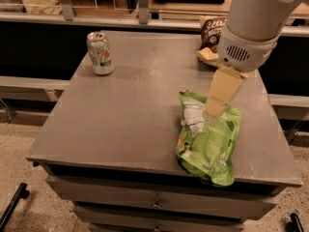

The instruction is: Move green rice chip bag near 7up can

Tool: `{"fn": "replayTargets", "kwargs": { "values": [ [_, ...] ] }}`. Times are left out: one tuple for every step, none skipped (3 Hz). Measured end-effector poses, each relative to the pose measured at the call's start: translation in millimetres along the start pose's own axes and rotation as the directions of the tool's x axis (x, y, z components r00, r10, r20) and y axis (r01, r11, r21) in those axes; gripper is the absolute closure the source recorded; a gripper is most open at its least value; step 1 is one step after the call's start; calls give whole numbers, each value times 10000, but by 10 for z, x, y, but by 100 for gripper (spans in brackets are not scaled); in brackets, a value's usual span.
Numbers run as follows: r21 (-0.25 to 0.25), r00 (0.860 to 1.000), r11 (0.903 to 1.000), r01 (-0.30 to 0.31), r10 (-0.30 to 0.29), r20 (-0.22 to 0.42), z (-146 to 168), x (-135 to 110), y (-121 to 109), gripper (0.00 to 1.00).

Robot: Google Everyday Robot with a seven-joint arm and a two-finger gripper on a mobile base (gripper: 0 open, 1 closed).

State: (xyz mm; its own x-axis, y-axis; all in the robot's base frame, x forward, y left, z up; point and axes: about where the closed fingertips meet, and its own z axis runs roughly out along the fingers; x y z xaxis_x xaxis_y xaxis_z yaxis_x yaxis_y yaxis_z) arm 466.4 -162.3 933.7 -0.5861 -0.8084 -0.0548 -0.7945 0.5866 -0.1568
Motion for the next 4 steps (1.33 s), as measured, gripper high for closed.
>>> {"fn": "replayTargets", "kwargs": {
  "values": [
    [-539, 9828, 9813, -1848, 1844, -123, 118, 25, 42, 0],
    [-1396, 9217, 9129, -3835, 3880, 53, 220, 24, 214, 0],
    [-1724, 8514, 8403, -5139, 5242, 171, 264, 21, 348, 0],
    [-1782, 8116, 7983, -5753, 5842, -28, 361, 15, 416, 0]
  ]
}}
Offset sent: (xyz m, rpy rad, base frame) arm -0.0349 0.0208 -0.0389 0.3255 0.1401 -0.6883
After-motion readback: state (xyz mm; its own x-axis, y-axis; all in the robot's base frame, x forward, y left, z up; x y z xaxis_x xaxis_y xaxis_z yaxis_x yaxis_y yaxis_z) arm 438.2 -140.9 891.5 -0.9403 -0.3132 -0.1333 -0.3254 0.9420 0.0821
